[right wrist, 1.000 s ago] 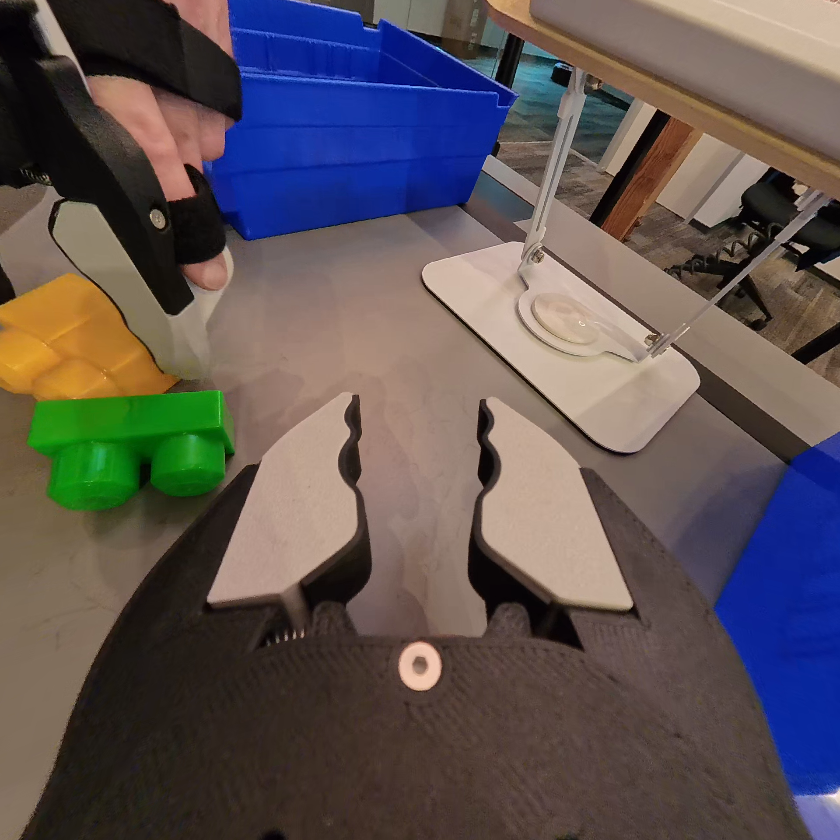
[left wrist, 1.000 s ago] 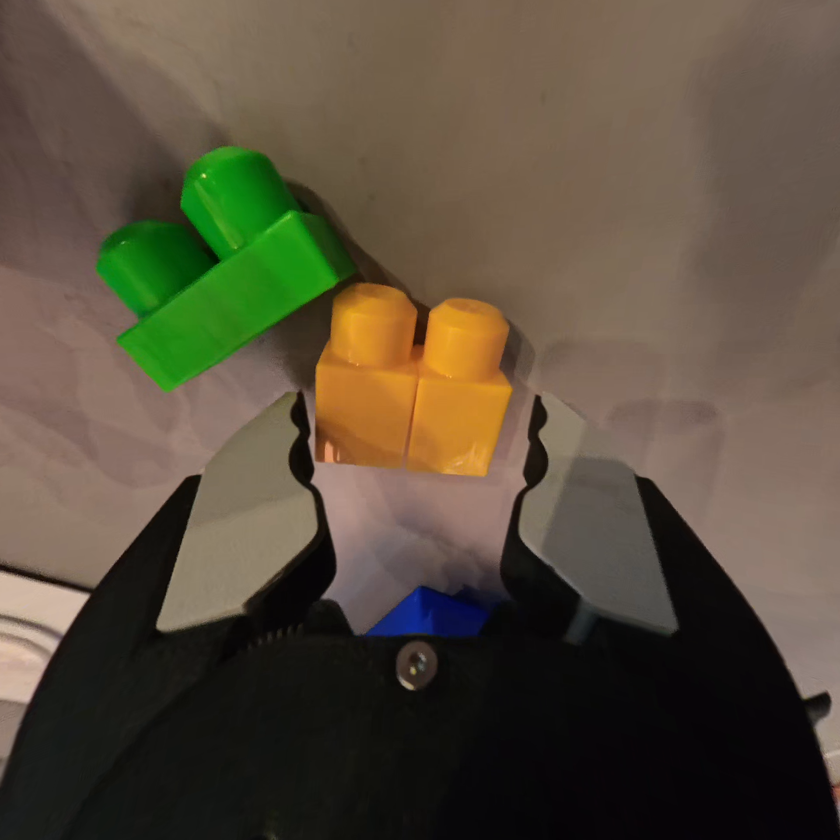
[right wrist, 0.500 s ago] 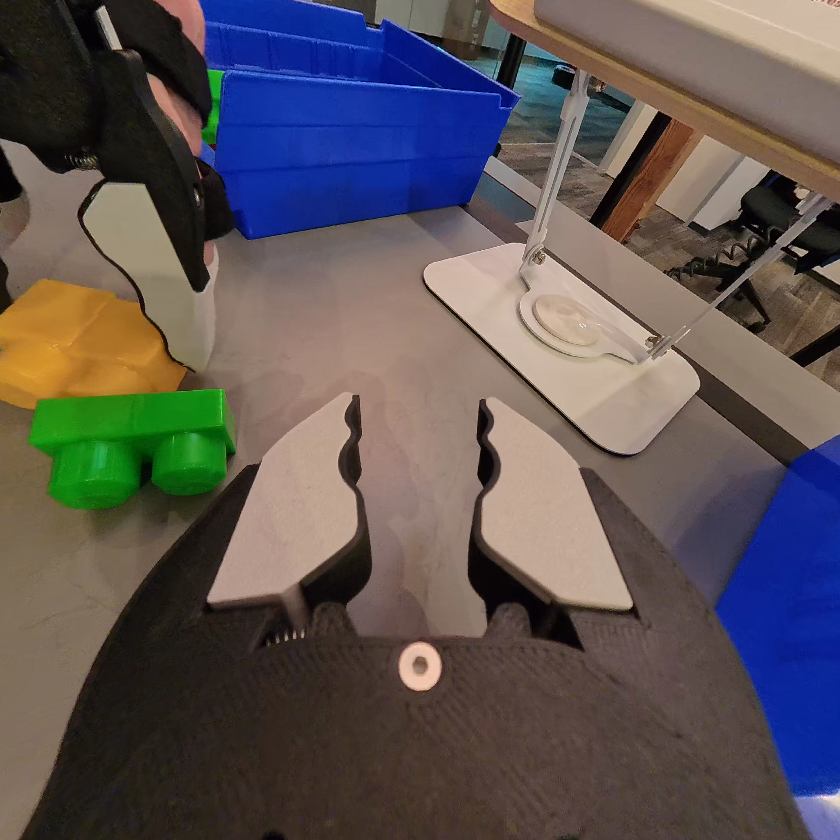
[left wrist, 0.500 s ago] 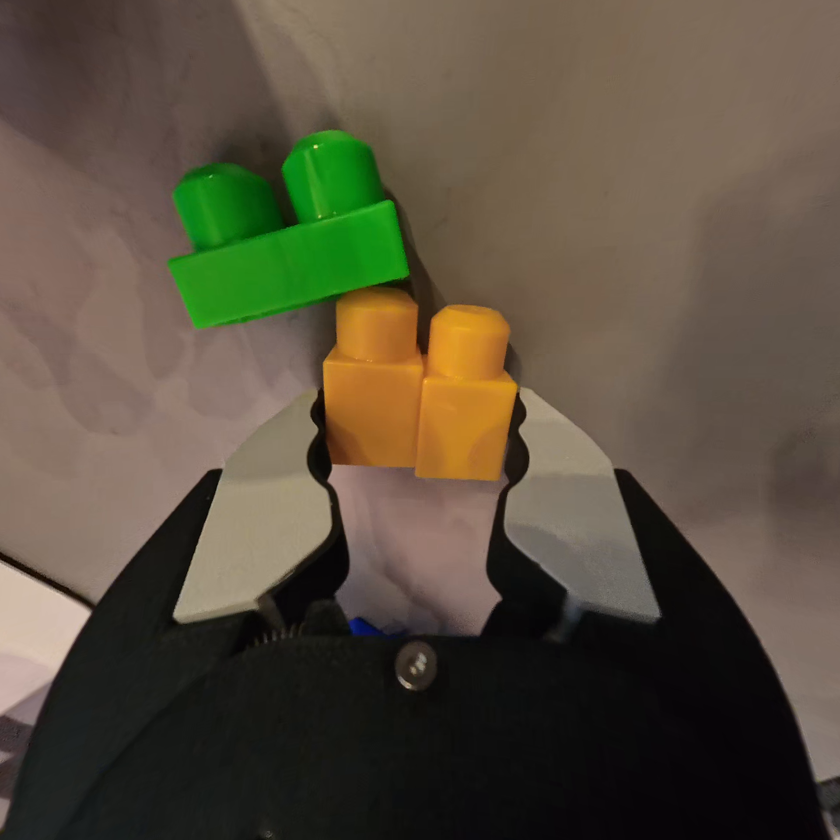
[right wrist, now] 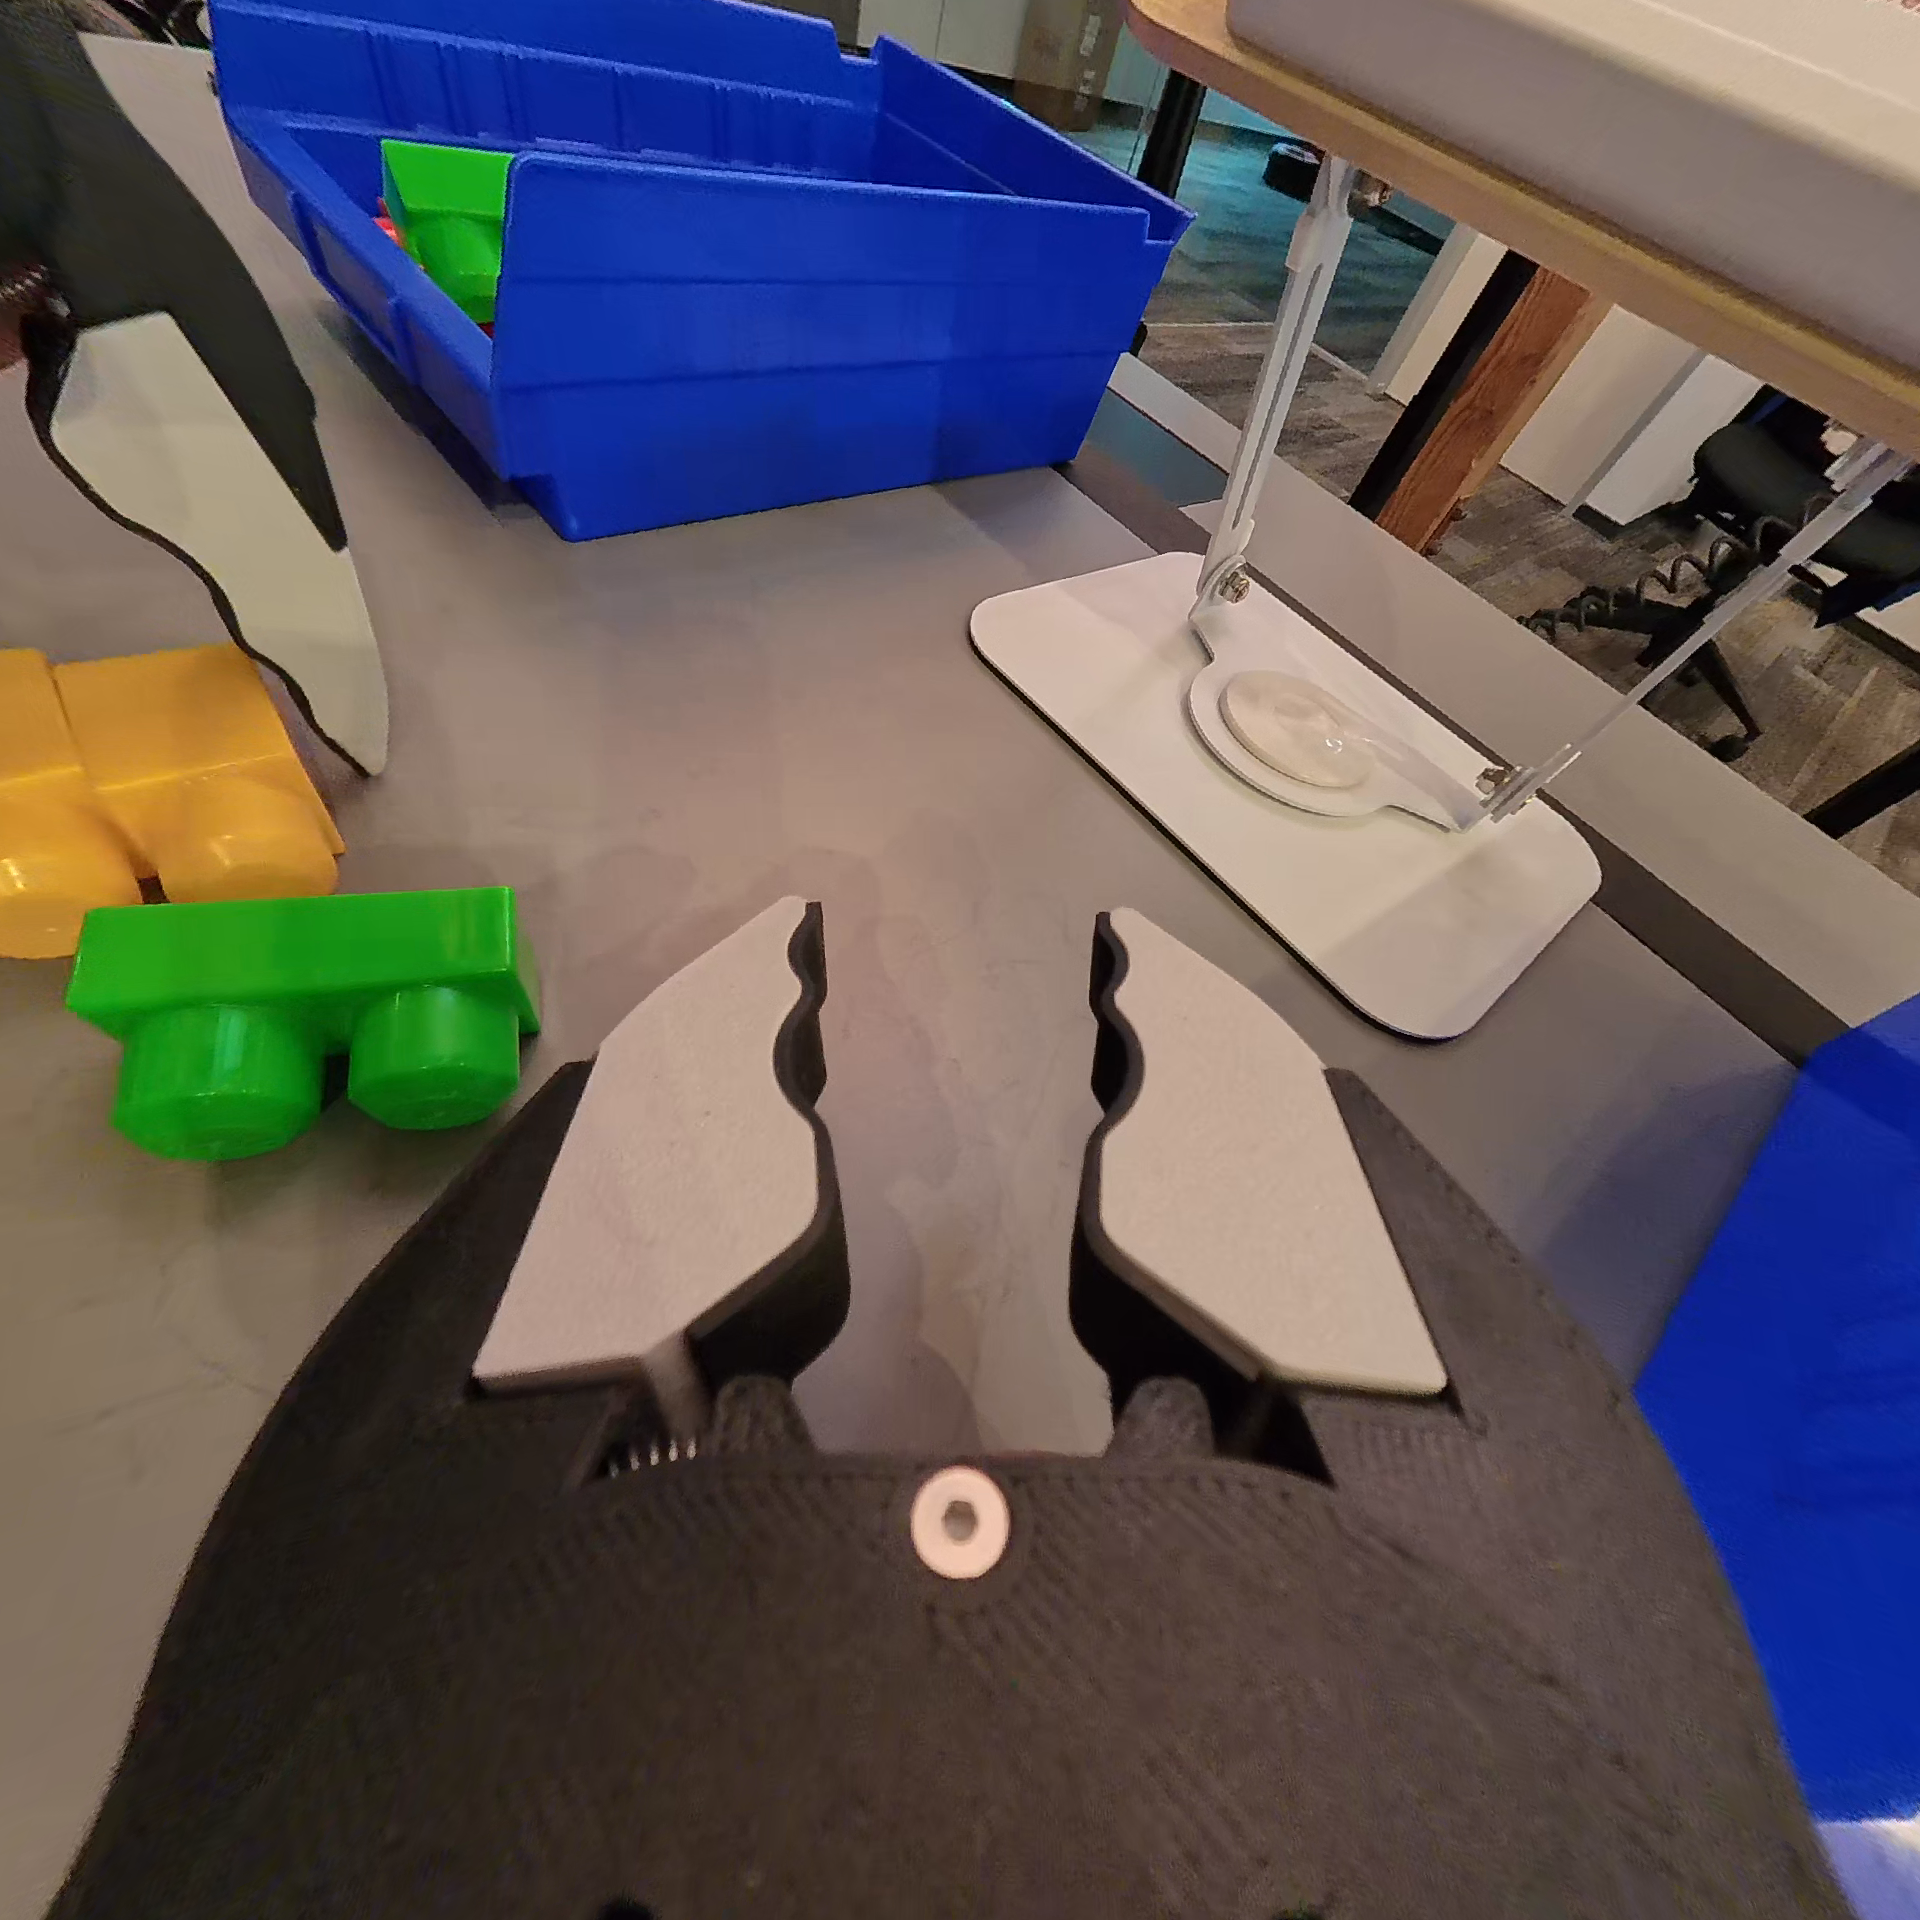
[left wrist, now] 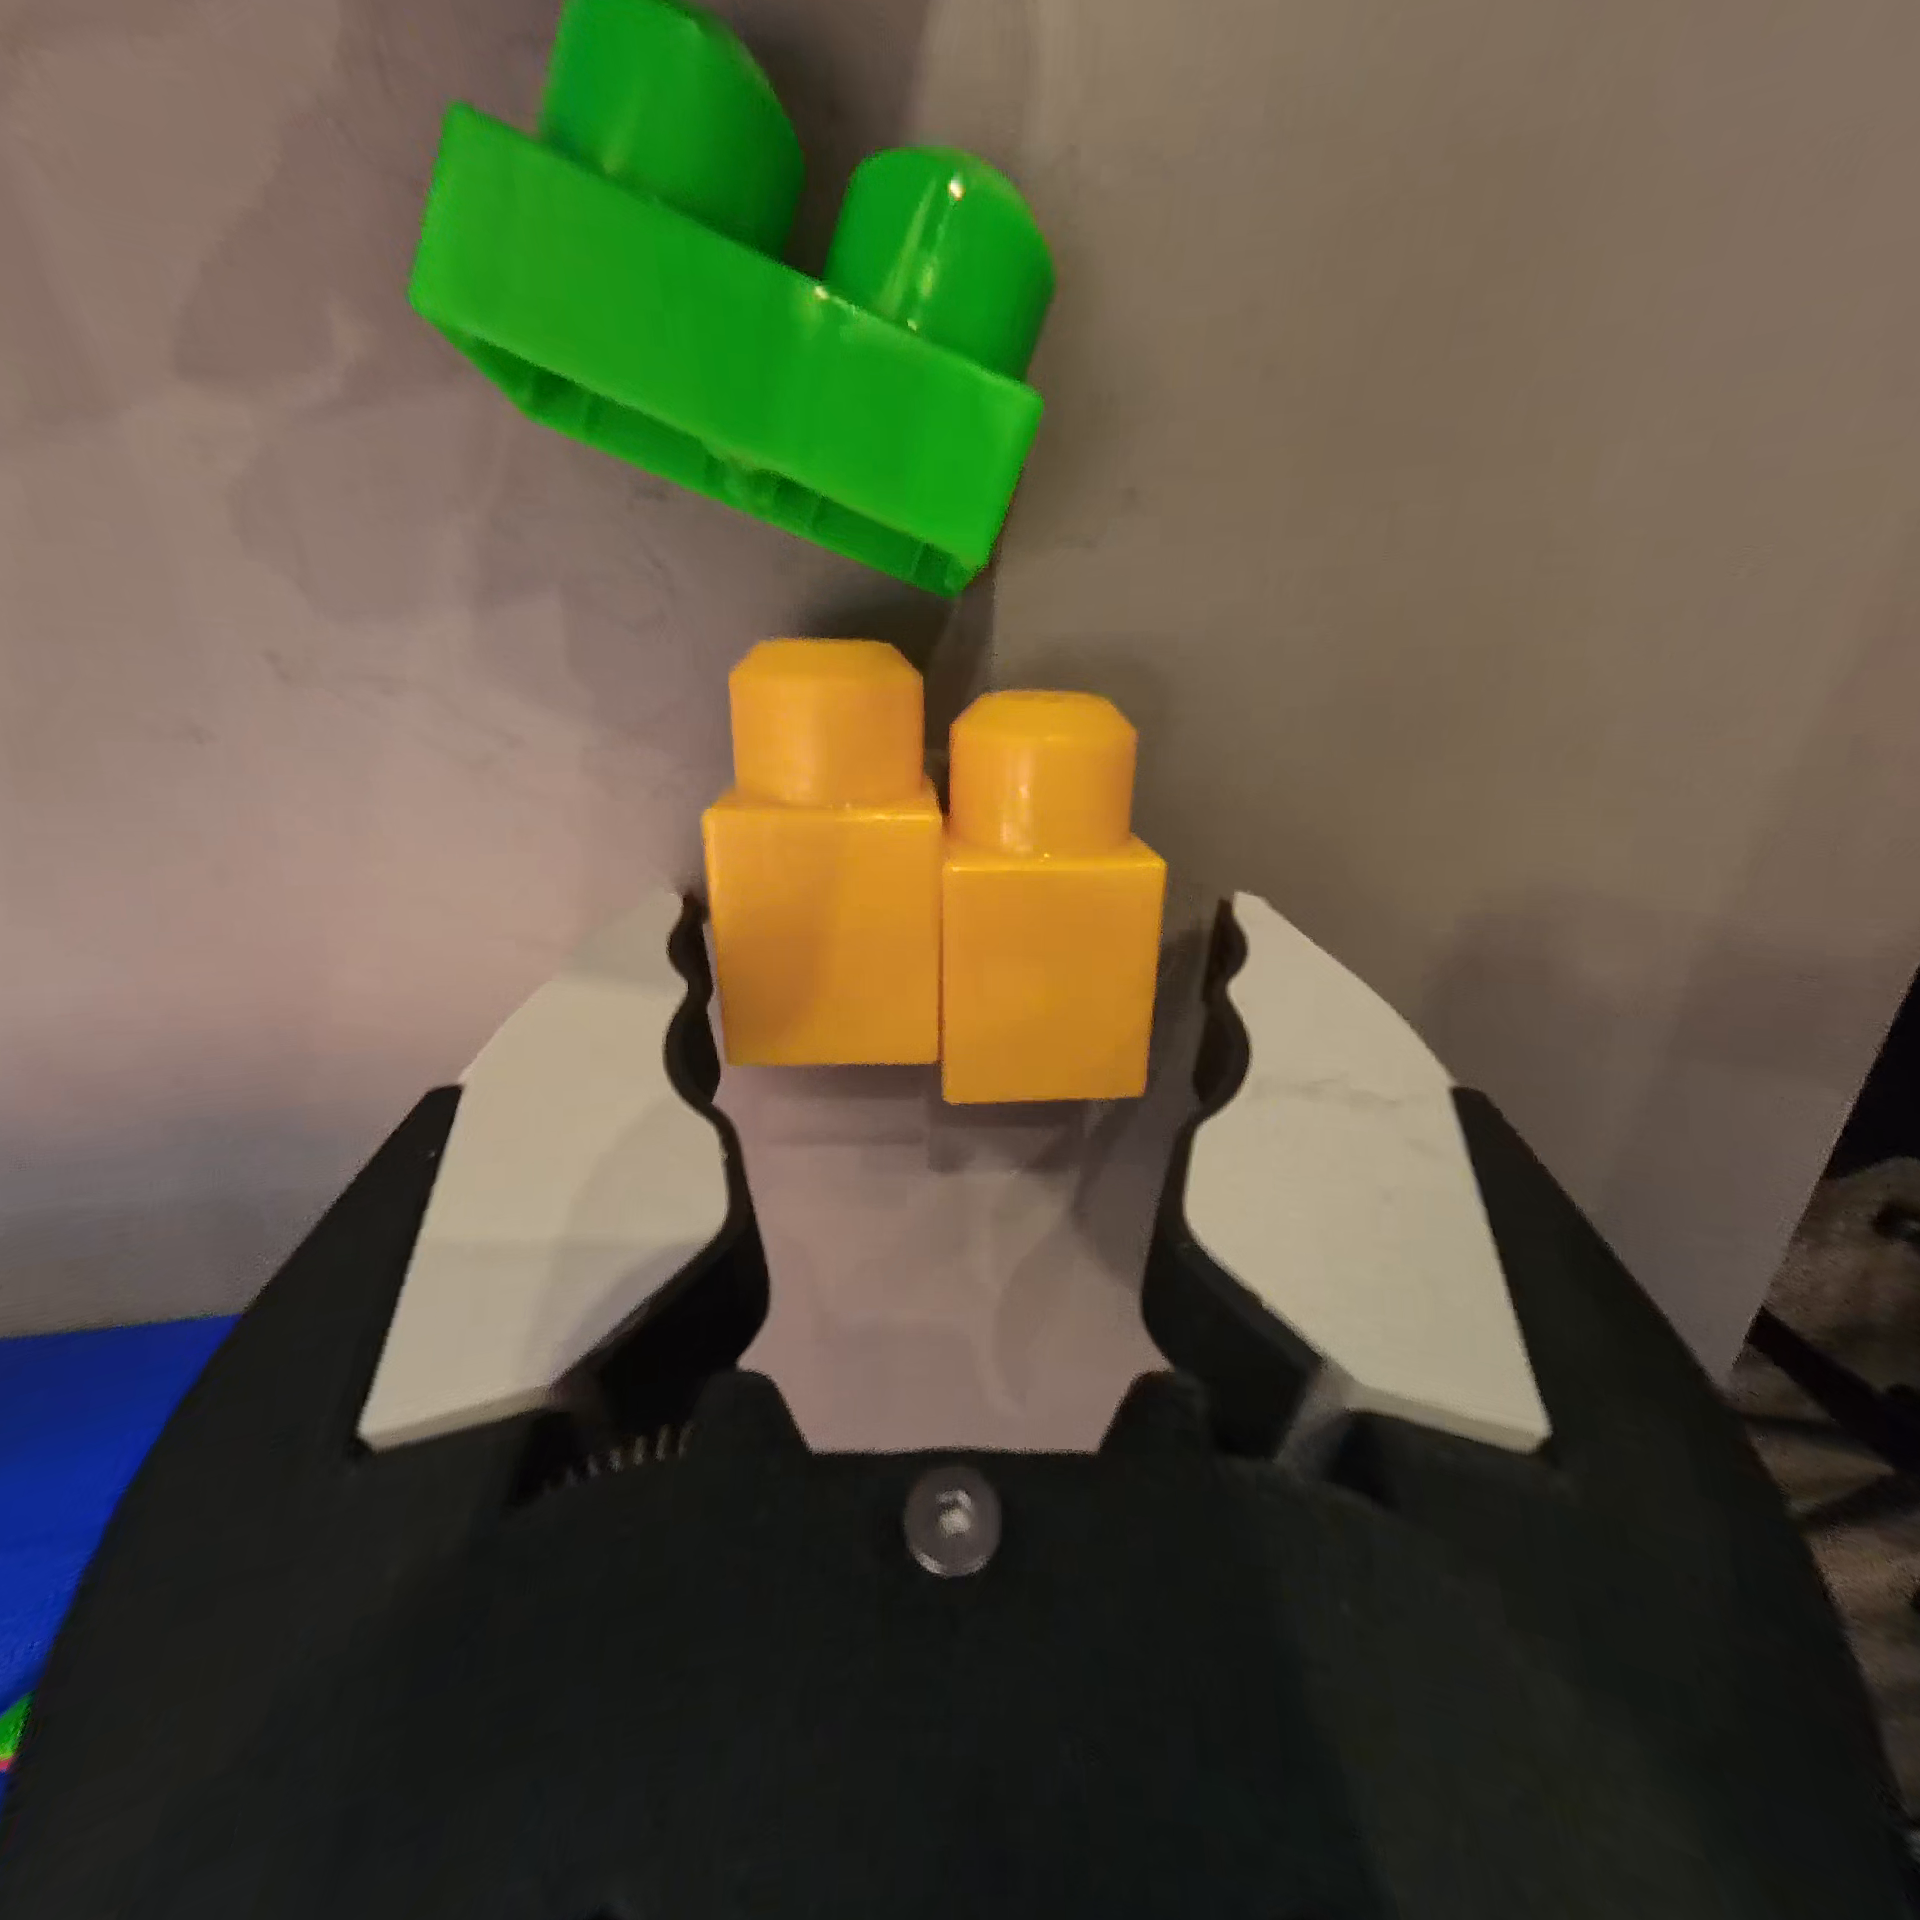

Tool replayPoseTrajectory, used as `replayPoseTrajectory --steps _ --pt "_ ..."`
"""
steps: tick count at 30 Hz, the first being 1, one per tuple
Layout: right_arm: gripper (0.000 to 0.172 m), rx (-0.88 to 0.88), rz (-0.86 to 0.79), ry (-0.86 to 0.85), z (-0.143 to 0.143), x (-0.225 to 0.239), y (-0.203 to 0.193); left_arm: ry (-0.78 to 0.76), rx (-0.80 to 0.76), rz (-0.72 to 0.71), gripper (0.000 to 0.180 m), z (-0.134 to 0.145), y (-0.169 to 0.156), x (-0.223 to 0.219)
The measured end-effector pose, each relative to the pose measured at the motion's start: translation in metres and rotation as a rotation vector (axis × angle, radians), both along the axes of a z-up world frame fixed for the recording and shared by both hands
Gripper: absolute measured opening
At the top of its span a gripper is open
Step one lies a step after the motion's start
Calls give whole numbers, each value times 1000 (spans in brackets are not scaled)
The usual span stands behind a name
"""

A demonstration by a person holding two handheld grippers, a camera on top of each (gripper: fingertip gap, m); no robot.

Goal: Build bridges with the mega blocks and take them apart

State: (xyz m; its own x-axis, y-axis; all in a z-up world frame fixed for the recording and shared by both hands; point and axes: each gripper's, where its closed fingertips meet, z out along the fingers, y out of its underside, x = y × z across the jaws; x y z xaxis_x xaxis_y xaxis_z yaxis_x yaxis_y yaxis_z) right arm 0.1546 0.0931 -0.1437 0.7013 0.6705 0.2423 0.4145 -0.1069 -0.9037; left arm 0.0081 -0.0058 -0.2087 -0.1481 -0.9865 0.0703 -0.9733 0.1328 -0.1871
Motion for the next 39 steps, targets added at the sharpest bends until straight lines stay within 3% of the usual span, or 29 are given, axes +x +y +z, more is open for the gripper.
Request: replayPoseTrajectory --steps 4,8,28,39 --pt "49 -1 0 -1 0 0 0 27 29 -26 99 -1 2 -6" --pt "49 0 0 1 0 0 0 48 64 -50 94 -2 13 -12" --pt "49 -2 2 -2 0 0 0 -193 35 -70 78 0 13 -9" --pt "49 -1 4 -4 -1 -1 0 -256 25 -56 80 1 10 1"
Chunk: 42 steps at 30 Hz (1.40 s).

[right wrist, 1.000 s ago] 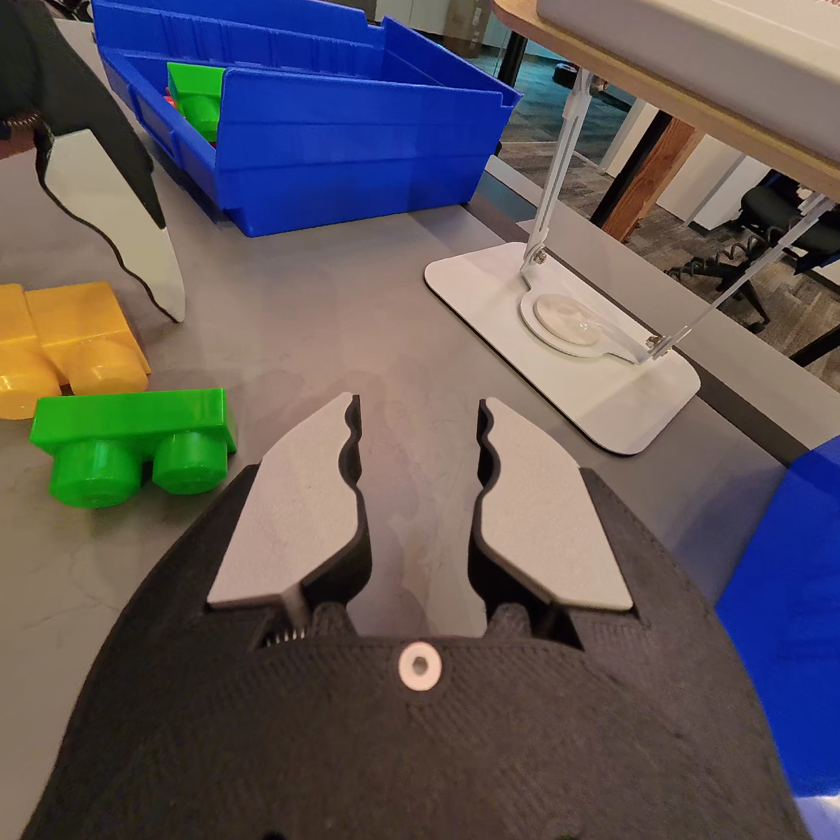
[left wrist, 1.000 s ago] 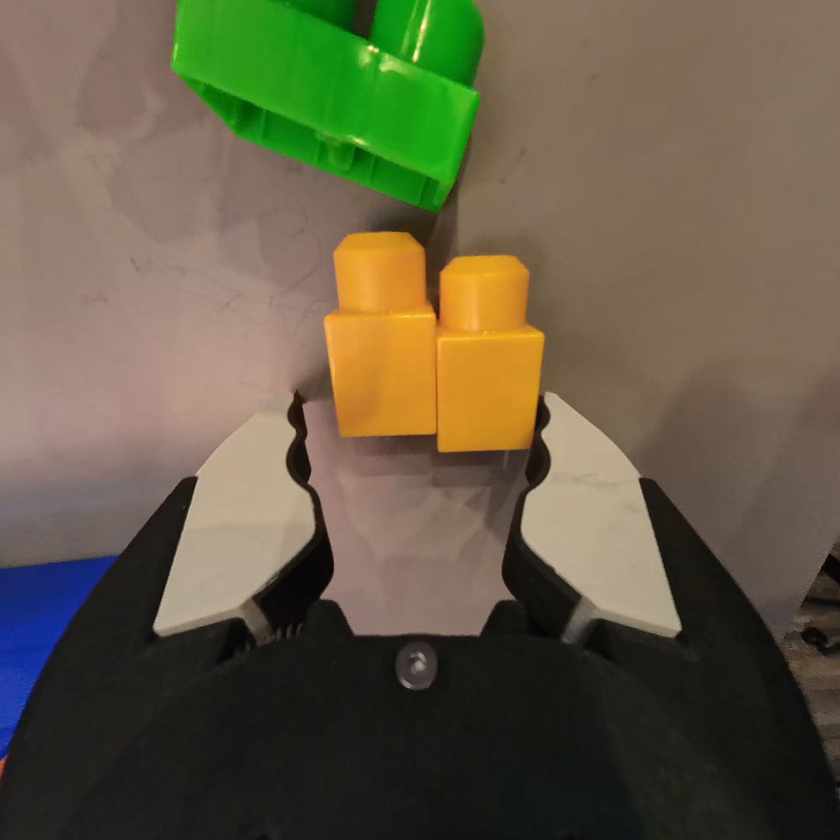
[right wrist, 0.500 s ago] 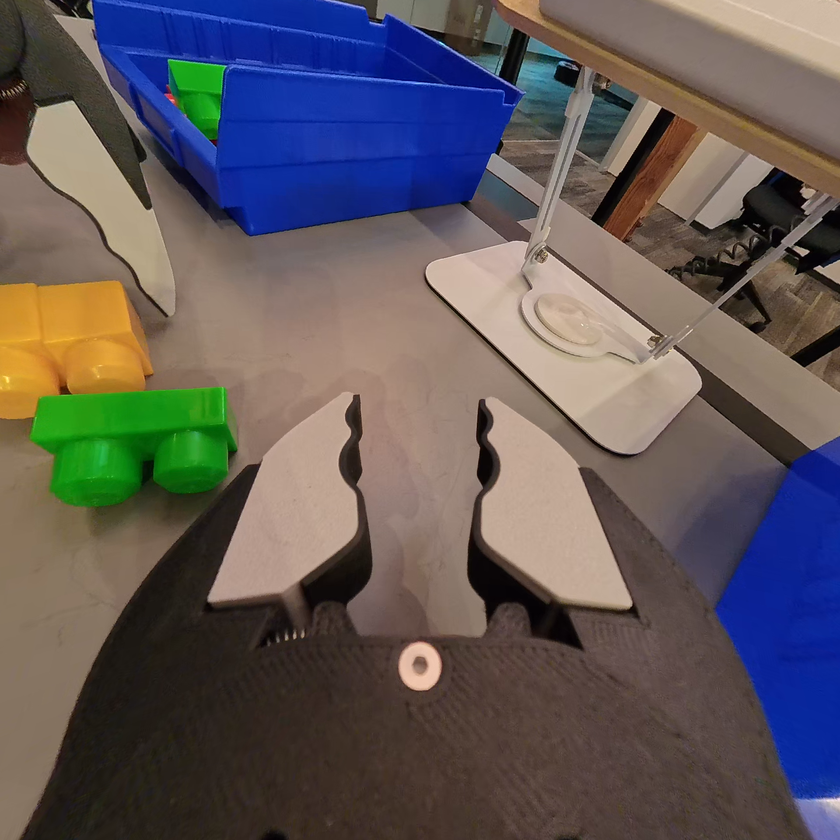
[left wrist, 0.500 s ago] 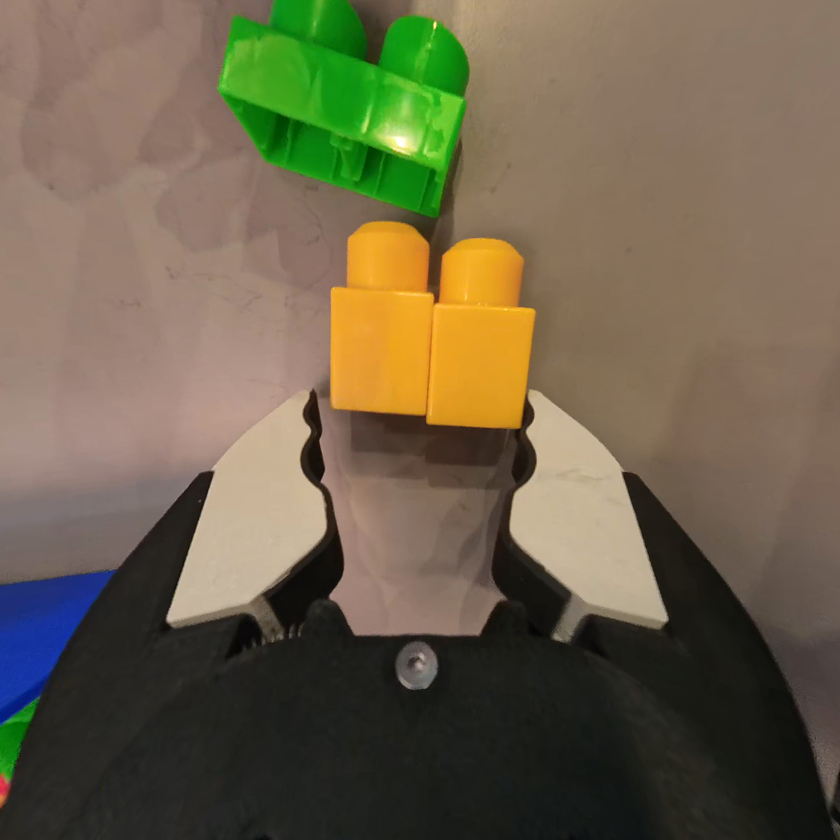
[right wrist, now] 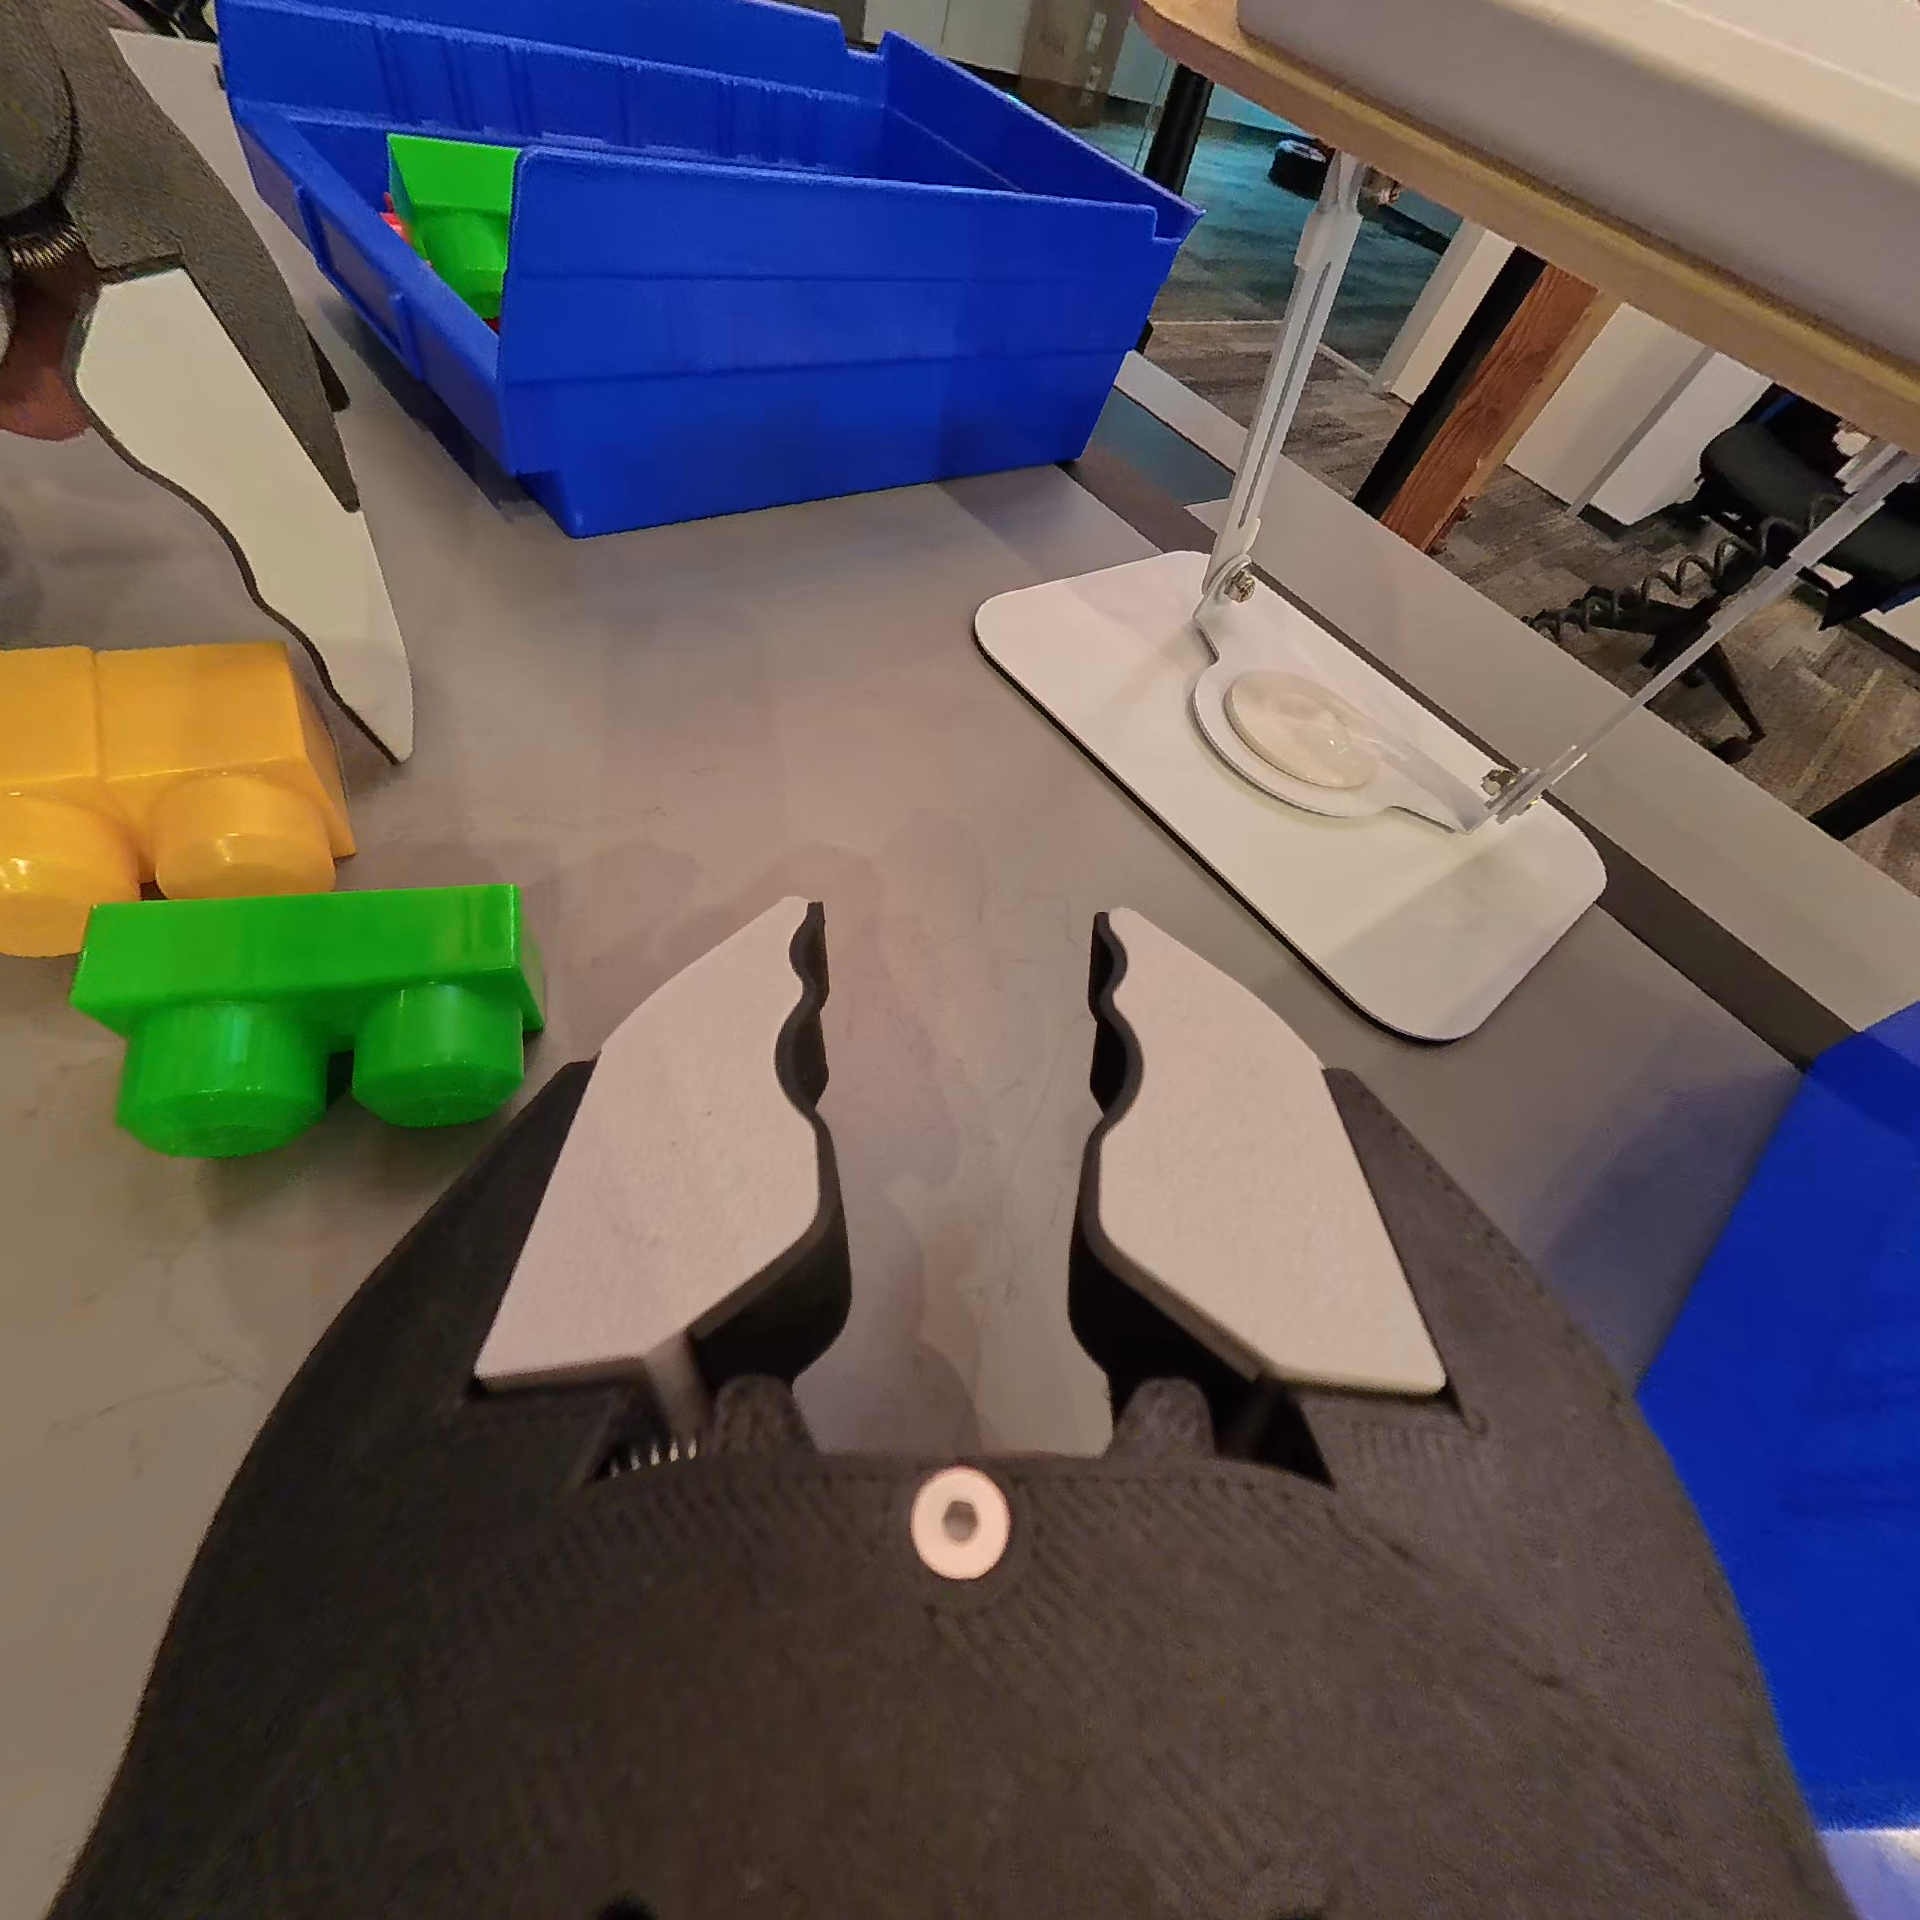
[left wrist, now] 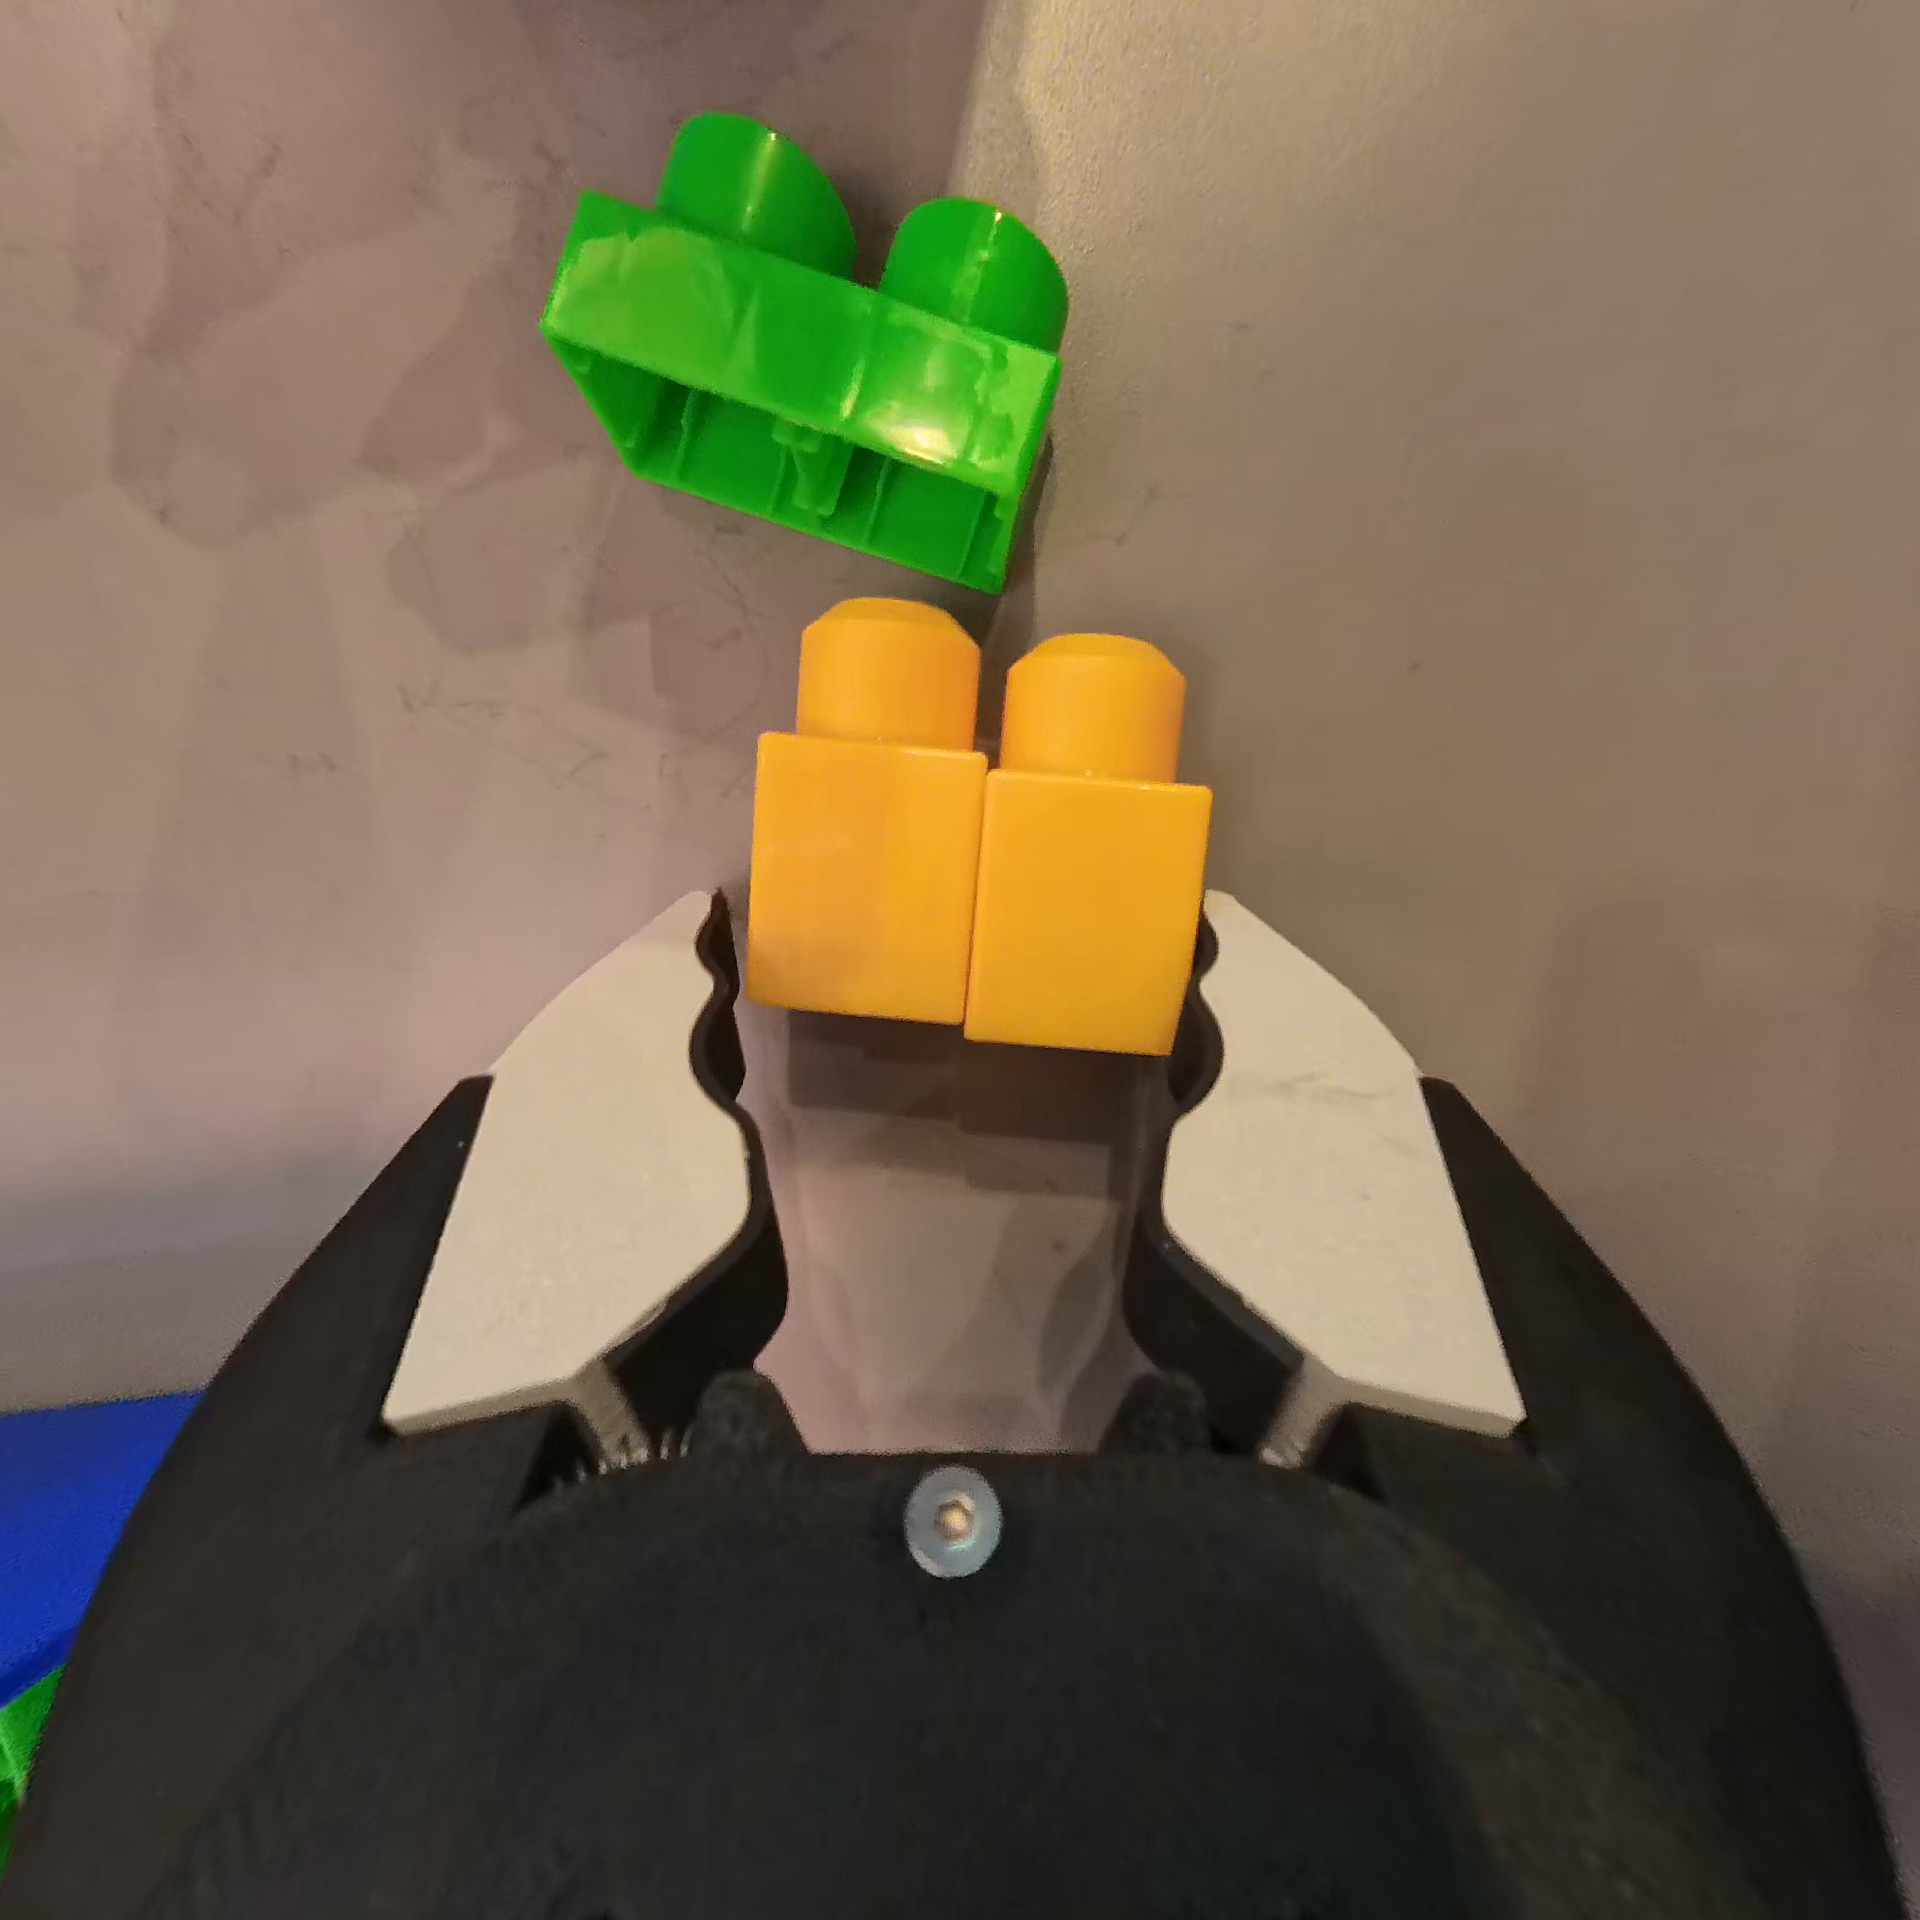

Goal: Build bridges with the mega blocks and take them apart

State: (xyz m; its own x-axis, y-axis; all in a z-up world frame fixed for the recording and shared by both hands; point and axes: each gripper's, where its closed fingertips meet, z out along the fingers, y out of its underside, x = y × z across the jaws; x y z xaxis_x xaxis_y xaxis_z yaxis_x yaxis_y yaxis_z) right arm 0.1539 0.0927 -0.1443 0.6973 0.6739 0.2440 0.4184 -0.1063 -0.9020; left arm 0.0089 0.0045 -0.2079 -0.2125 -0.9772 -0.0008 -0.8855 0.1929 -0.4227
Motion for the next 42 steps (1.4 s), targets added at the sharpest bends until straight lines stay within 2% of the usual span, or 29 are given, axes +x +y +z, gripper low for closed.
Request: replayPoseTrajectory --steps 7,14,20,25,31,37,40,42 --pt "50 1 3 3 1 0 0 -54 -18 1 76 1 -3 7" --pt "58 -22 48 54 4 -3 -5 -166 7 85 76 13 3 14" --pt "79 -145 166 58 -5 -16 -22 -334 48 206 76 39 18 19" --pt "86 -269 284 31 -17 -34 -50 -416 73 275 76 45 26 18" --pt "102 -400 328 -6 -28 -55 -78 -490 70 330 76 52 31 17" --pt "100 -405 258 -132 -46 -71 -84 -494 51 354 76 43 27 16" --pt "90 -433 256 -155 -51 -76 -84 -495 43 366 76 41 26 15" --pt "76 -449 258 -166 -54 -77 -85 -495 44 365 76 41 25 14"
